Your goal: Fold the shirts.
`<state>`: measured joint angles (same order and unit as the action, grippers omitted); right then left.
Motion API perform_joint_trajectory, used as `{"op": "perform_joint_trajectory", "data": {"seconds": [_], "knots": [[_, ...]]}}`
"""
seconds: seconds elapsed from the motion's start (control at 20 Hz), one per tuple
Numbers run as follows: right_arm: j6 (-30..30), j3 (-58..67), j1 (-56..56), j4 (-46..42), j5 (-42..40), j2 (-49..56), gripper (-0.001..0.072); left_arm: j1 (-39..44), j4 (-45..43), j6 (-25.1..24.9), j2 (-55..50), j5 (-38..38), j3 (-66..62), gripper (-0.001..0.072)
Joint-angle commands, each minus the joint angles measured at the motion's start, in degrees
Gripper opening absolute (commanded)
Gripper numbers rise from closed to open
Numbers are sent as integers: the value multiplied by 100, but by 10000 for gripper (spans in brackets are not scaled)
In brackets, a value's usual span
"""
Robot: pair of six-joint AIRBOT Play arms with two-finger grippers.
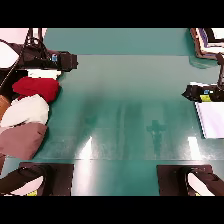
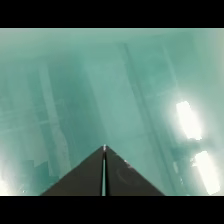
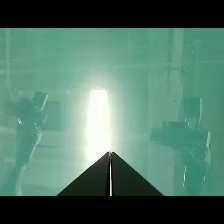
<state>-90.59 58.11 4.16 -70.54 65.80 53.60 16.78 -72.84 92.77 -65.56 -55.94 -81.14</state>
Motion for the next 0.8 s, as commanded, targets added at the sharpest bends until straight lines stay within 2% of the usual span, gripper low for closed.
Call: {"op": "perform_joint_trajectory", "data": {"seconds": [0.0, 0.5, 0.6, 0.65, 0.7, 0.75], "knots": [[0, 7, 37, 4, -66, 11, 22, 2, -2, -2, 4, 0, 0, 26], [0, 4, 37, 4, -92, 11, 21, 2, 0, 2, 2, 9, 0, 27], [-2, 4, 37, 2, -92, 11, 22, 2, 13, -85, 2, 297, 2, 28], [-2, 4, 37, 4, -92, 11, 21, -4, -225, -306, -2, 579, 2, 124], [-2, 4, 37, 4, -92, 11, 21, -4, -678, -358, -4, 798, 2, 515], [-2, 4, 37, 4, -92, 11, 21, -20, -1392, -96, -33, 1064, 2, 684]]}}
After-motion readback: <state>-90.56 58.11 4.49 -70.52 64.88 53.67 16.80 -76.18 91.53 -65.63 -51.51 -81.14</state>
